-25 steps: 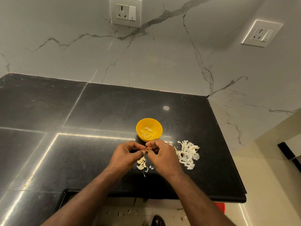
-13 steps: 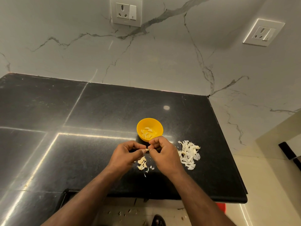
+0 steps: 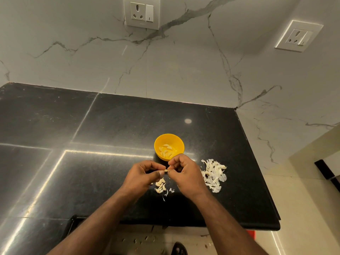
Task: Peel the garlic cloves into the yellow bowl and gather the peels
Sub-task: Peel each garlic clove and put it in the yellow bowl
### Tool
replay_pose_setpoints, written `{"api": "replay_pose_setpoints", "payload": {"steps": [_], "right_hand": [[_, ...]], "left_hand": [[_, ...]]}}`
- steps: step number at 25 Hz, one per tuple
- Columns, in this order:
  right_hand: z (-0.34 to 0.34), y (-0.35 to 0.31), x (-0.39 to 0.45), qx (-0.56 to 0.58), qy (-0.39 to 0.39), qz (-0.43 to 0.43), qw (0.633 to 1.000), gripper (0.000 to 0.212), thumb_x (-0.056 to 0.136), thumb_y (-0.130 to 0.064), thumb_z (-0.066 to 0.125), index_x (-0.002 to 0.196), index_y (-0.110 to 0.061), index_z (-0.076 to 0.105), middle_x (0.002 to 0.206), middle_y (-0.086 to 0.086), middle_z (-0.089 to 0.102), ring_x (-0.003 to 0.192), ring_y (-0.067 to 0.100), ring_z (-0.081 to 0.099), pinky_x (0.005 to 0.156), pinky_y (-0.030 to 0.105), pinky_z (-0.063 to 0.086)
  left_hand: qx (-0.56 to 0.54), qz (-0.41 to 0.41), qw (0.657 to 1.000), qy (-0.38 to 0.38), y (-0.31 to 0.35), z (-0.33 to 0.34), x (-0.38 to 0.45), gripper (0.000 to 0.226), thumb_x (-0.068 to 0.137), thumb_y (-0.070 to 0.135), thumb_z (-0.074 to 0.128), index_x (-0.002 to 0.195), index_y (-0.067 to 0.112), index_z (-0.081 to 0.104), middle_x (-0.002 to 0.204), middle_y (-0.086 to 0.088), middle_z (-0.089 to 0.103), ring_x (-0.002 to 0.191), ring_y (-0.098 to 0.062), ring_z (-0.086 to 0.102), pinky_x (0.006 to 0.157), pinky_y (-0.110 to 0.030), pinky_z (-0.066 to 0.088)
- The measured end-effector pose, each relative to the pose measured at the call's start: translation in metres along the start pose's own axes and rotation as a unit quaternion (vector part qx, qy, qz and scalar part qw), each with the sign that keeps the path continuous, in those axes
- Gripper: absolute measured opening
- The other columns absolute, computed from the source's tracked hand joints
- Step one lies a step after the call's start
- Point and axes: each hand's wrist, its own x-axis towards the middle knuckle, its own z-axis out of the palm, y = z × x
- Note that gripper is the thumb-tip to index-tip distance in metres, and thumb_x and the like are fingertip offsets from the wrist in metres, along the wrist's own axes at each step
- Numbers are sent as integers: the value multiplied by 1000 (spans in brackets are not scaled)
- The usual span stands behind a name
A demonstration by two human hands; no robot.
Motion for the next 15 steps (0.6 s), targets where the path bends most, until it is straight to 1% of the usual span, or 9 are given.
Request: {"api": "replay_pose_setpoints", "payload": {"steps": [2,4,6,8,9,11,12,13,15], "right_hand": [[0,3,1,-3,10,7,1000,16,84,-9,67,88,-25,65,78,-6,67,67,0,56,63,17,47],[-3,7,1,-19,24,20,999,15,86,-10,66,86,-25,65,79,-8,66,70,1,58,63,15,47],[-8,13,3,-45,28,37,998,15,87,-11,67,87,-26,69,81,-11,68,75,1,61,67,17,48],[-15,21,4,-85,9,64,994,13,89,-14,68,93,-26,74,87,-15,69,82,0,64,71,16,46],[-17,25,5,-111,-4,75,991,11,91,-18,69,97,-24,76,92,-14,70,88,3,64,74,16,45],[-21,30,5,-154,-13,75,985,11,92,-25,70,99,-22,78,102,-10,68,100,6,63,84,21,46],[-22,29,5,-148,-10,63,987,11,91,-26,71,99,-23,79,106,-11,67,105,6,62,90,24,46],[-22,26,5,-117,-6,44,992,13,91,-24,72,101,-23,79,109,-13,66,108,4,61,96,24,46],[-17,18,3,-21,-25,18,999,21,91,-18,72,110,-24,77,110,-17,68,110,0,62,101,23,47]], "left_hand": [[-28,-8,1000,-6,1,1,-1,13,88,1,71,96,9,77,82,-8,75,74,-15,65,71,-30,55],[-56,-13,998,-9,2,1,-1,13,89,3,71,99,8,76,82,-9,74,73,-14,64,70,-30,53],[-92,-19,996,-3,3,1,0,13,89,4,70,101,4,74,83,-11,73,74,-16,65,72,-32,52],[-120,-27,992,0,3,2,0,12,91,2,67,101,2,73,84,-12,72,77,-19,65,73,-32,53],[-125,-32,992,-2,2,2,0,12,92,1,65,102,2,72,85,-12,72,78,-19,65,73,-31,54],[-127,-43,991,-9,0,2,0,13,94,2,63,103,2,71,86,-11,73,80,-19,66,74,-30,55],[-132,-48,990,-12,-1,3,0,13,95,3,62,104,3,71,86,-11,72,80,-19,66,75,-30,56],[-139,-52,989,-15,-2,3,1,12,95,4,62,103,2,71,85,-11,72,79,-19,66,75,-30,55],[-152,-54,986,-27,-1,4,2,11,95,4,62,103,1,69,84,-12,71,77,-19,65,73,-29,55]]}}
